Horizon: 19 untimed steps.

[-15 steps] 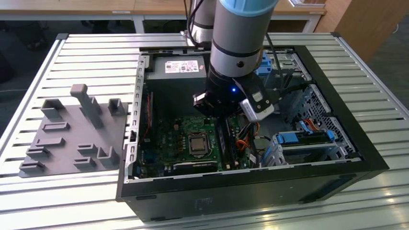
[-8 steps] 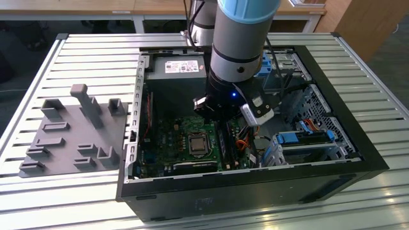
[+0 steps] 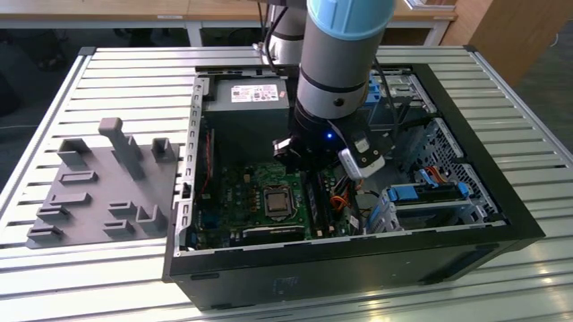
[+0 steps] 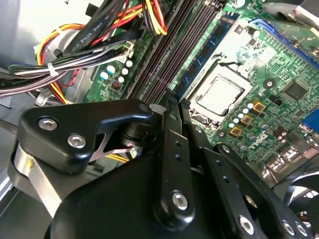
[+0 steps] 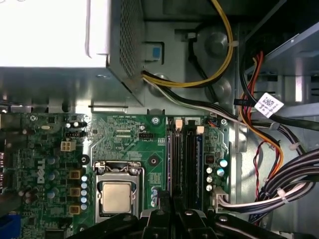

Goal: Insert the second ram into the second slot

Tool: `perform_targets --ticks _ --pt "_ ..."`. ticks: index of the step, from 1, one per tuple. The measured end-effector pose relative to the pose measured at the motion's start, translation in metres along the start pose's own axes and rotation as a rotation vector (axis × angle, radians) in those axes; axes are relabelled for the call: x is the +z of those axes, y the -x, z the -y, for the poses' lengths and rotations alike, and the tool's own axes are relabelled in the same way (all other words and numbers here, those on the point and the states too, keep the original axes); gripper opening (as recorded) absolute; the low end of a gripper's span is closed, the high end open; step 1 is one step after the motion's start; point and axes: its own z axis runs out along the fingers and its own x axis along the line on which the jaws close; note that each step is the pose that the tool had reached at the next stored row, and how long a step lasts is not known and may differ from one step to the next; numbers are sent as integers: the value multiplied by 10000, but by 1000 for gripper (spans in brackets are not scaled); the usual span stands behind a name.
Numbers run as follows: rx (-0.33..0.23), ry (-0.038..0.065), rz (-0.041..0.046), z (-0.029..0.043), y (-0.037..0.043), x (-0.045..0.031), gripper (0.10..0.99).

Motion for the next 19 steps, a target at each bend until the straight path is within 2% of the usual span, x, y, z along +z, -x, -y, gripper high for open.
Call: perform_targets --ticks 7,14,19 --pt "16 0 -5 13 32 22 137" --pt "122 2 0 16 40 109 137" --pt "150 0 1 18 45 128 137"
